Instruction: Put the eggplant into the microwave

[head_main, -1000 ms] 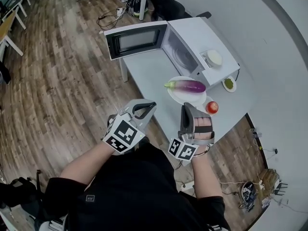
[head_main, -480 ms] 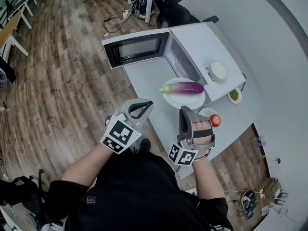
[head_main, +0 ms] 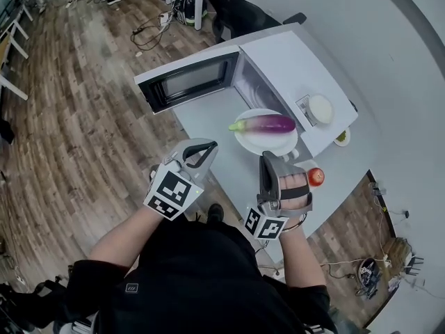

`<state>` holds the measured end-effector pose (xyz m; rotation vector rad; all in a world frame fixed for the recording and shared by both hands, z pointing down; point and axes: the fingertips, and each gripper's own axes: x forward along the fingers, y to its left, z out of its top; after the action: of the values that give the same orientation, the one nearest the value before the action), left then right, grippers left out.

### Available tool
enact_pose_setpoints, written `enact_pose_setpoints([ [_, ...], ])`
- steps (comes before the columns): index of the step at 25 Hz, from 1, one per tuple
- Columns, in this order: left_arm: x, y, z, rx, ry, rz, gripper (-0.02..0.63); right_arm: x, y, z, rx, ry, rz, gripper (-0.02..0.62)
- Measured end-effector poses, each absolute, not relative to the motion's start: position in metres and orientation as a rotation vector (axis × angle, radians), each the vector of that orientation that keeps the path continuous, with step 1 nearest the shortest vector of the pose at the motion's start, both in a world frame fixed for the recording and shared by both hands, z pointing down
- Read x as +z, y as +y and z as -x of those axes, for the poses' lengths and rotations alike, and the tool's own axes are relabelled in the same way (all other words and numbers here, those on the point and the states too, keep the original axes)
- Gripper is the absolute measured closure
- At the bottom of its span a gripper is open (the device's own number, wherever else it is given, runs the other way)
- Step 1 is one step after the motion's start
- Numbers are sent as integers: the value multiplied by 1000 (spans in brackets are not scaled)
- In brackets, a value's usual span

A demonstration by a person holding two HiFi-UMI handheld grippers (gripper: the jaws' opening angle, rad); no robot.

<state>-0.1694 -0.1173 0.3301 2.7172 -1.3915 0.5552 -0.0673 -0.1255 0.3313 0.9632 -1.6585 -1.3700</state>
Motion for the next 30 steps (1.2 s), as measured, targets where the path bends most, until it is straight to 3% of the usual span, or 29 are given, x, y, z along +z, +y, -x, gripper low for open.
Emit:
enact_pose_setpoints([
  [16, 332, -193, 271, 595, -1038, -2968, 597, 347, -186, 166, -1201, -1423, -1142, 570],
  [30, 355, -243, 241, 480, -962, -3026, 597, 393, -225, 159, -1182, -1381, -1149, 569],
])
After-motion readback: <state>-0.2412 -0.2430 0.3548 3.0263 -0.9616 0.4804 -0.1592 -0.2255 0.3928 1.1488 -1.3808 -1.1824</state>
